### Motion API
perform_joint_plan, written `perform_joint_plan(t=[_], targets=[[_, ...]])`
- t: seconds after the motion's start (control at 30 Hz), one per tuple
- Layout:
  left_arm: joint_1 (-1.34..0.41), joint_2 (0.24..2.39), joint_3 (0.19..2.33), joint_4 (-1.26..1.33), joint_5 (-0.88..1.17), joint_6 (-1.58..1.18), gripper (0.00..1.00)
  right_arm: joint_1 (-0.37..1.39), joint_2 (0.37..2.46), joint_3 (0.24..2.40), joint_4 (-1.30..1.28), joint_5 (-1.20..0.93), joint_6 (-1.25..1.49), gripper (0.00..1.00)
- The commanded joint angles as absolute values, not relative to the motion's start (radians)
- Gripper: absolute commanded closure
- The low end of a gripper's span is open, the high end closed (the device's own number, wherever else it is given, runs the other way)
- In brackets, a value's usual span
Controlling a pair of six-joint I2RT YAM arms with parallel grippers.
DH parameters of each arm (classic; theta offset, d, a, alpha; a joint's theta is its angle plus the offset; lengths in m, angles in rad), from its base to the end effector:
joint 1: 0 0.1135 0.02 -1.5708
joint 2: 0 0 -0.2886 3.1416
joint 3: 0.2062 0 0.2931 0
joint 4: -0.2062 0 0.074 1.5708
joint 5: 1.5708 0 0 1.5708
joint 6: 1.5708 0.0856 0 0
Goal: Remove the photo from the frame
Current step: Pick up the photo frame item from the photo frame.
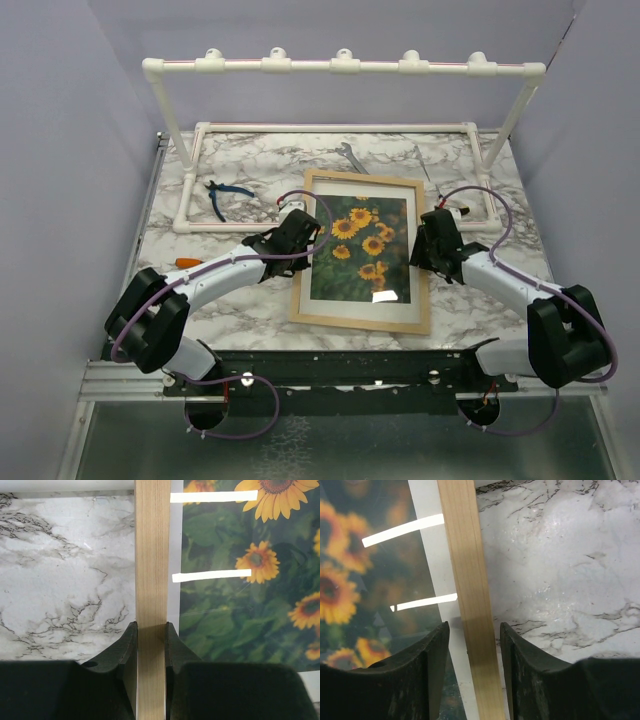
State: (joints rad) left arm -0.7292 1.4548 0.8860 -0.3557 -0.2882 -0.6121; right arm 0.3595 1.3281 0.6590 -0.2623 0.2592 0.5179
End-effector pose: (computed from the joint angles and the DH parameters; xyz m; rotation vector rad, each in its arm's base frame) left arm 0.2807 -0.2181 0.1716 0.0246 2.4562 -0.2317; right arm 0.2946 0.0873 0.1370 0.3001 2.4410 0.0556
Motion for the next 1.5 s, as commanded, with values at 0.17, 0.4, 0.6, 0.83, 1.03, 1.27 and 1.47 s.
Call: perform_joint_plan(t=[0.17, 0.4, 0.6, 0.83, 1.03, 1.27, 1.47], targets=[[-0.738, 1.466, 0.889, -0.266, -0.266, -0.634, 1.0, 0.356, 1.325, 0.701, -0.25, 0.23, 0.455, 0.68], [-0.737, 1.46, 0.889, -0.264, -0.284, -0.626, 1.0, 0.356, 1.266, 0.741, -0.299, 0.278, 0.432, 0.8], [-0.737, 1.43, 0.887, -0.265, -0.31, -0.621, 1.0, 0.357, 1.217, 0.783, -0.322, 0.228, 0.382, 0.81], [-0.735, 1.415, 0.891, -0.285, -0.353, -0.605, 1.0, 0.364, 1.209, 0.815, -0.329, 0.144, 0.389, 0.82], [-0.691, 1.389, 0.873, -0.321, -0.401, -0.603, 1.0, 0.463, 1.232, 0.815, -0.293, 0.127, 0.457, 0.84], [-0.54, 1.386, 0.819, -0.357, -0.414, -0.618, 1.0, 0.611, 1.34, 0.847, -0.238, 0.195, 0.528, 0.84], [-0.445, 1.394, 0.795, -0.356, -0.439, -0.624, 0.97, 0.674, 1.438, 0.882, -0.188, 0.191, 0.567, 0.84]])
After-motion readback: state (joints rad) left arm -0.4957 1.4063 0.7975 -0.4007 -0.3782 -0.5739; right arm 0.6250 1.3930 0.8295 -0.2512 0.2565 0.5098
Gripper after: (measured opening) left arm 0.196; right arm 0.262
